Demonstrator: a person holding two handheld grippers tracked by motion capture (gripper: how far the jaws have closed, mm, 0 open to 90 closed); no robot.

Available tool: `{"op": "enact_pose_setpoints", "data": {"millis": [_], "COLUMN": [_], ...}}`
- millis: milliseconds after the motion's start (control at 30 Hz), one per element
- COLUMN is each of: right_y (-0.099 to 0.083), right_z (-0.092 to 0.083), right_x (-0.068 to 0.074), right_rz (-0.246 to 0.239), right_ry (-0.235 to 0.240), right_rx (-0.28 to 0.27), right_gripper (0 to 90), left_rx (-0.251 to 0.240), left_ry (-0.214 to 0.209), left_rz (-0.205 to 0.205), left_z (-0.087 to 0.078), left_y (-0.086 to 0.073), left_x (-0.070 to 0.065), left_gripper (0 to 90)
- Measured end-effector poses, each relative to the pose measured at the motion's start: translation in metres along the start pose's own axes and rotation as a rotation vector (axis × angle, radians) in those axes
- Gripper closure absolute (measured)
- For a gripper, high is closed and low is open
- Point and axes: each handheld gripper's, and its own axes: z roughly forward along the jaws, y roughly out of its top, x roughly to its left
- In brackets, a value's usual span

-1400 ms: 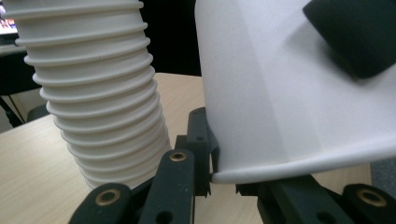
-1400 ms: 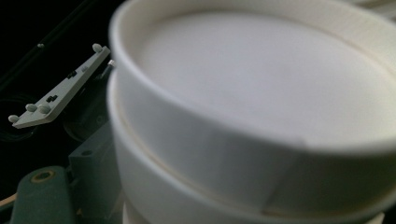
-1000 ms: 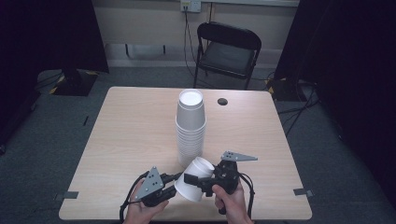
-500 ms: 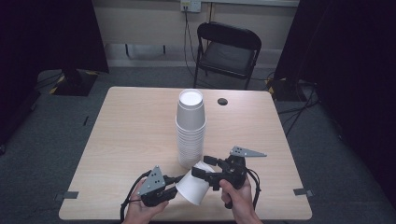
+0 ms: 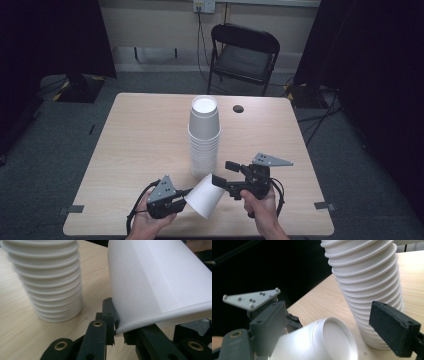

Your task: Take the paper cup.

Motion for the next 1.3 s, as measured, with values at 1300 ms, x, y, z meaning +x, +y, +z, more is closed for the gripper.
{"op": "enact_pose_setpoints", "data": {"millis": [1300], "right_y": [-0.015], "right_z": [0.02], "right_x": [0.007], "right_rz": [-0.277], "right_ry": [0.149], "right_rx": [0.269], "right_gripper": [21.8], "left_rx": [0.053], "left_ry": [-0.098], "left_rz": [-0.182], "left_z": [-0.004], "left_y": [-0.002], "left_x": [0.016], "left_gripper": [84.6]}}
